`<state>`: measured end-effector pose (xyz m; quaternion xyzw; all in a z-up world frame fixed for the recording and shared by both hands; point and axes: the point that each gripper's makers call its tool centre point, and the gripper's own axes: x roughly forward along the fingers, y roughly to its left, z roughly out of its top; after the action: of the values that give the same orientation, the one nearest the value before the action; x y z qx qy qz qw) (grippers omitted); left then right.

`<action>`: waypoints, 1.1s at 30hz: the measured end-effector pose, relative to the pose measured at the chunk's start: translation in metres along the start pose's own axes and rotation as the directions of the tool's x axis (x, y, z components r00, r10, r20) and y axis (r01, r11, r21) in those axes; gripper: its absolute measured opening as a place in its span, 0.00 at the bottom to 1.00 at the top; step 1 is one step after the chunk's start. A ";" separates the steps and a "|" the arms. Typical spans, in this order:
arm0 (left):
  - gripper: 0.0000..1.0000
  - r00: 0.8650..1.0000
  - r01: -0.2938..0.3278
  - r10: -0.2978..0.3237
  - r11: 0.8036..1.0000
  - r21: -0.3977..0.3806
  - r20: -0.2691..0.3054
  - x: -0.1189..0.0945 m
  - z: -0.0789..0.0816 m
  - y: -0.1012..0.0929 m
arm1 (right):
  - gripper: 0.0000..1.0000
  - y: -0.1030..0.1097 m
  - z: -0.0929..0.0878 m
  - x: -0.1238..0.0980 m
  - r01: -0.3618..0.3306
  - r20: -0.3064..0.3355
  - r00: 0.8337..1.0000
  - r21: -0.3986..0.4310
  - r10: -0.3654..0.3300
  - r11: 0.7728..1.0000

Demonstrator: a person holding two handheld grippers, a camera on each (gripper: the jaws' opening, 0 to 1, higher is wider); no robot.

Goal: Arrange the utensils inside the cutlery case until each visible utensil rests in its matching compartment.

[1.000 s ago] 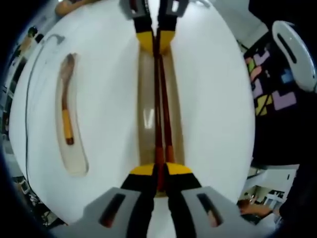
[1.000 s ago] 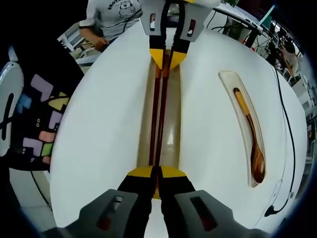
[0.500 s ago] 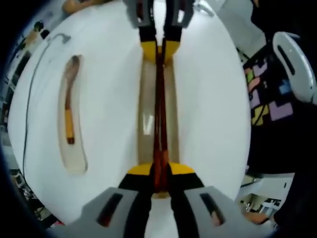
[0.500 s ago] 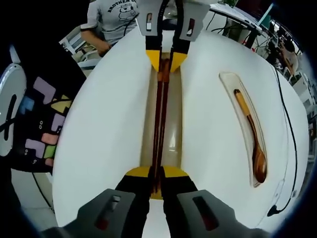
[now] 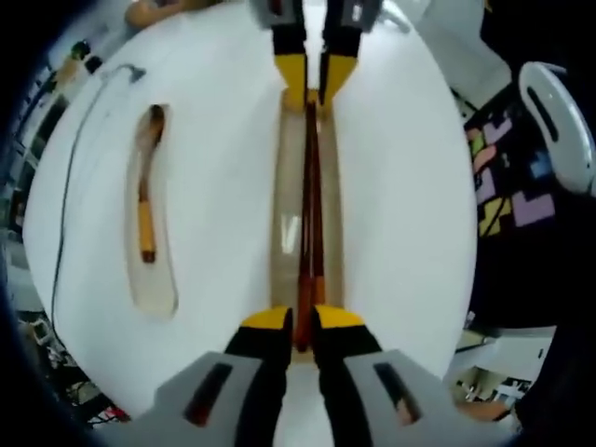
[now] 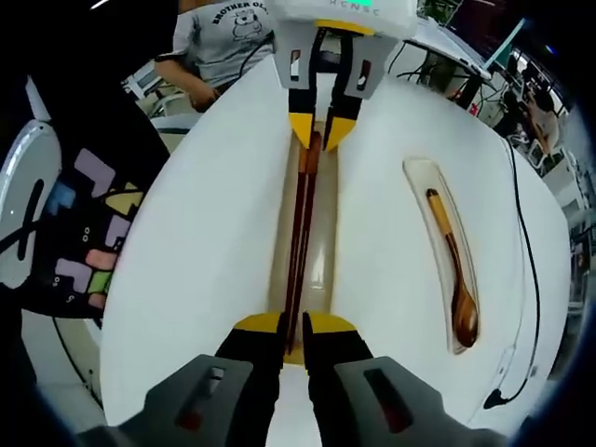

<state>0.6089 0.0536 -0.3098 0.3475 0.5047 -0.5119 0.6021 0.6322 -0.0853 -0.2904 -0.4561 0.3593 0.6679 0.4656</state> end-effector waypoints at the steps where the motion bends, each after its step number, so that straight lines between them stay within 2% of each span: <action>1: 0.08 1.000 -0.003 0.003 1.000 -0.006 0.004 -0.001 0.001 0.001 | 0.06 -0.001 0.000 -0.002 0.005 0.000 1.000 0.001 -0.005 1.000; 14: 0.08 0.998 -0.062 0.063 0.997 -0.037 0.027 -0.008 0.011 0.023 | 0.07 -0.018 -0.007 -0.017 0.063 -0.007 0.998 0.008 -0.063 0.998; 17: 0.07 0.992 -0.119 0.121 0.992 -0.035 0.039 -0.010 0.017 0.035 | 0.07 -0.022 -0.009 -0.017 0.068 -0.013 0.998 0.013 -0.067 0.998; 21: 0.07 0.991 -0.122 0.124 0.992 -0.045 0.045 -0.009 0.023 0.040 | 0.08 -0.028 -0.013 -0.018 0.085 -0.024 0.996 0.029 -0.084 0.996; 25: 0.07 0.986 -0.159 0.161 0.986 -0.054 0.045 -0.006 0.027 0.055 | 0.08 -0.043 -0.015 -0.023 0.122 -0.019 0.992 0.053 -0.122 0.991; 33: 0.08 0.971 -0.206 0.216 0.973 -0.106 0.101 -0.004 0.038 0.085 | 0.09 -0.070 -0.025 -0.033 0.194 -0.002 0.981 0.114 -0.195 0.974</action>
<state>0.7007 0.0387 -0.3044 0.3410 0.4540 -0.4391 0.6963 0.7107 -0.0958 -0.2714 -0.4586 0.3482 0.5995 0.5559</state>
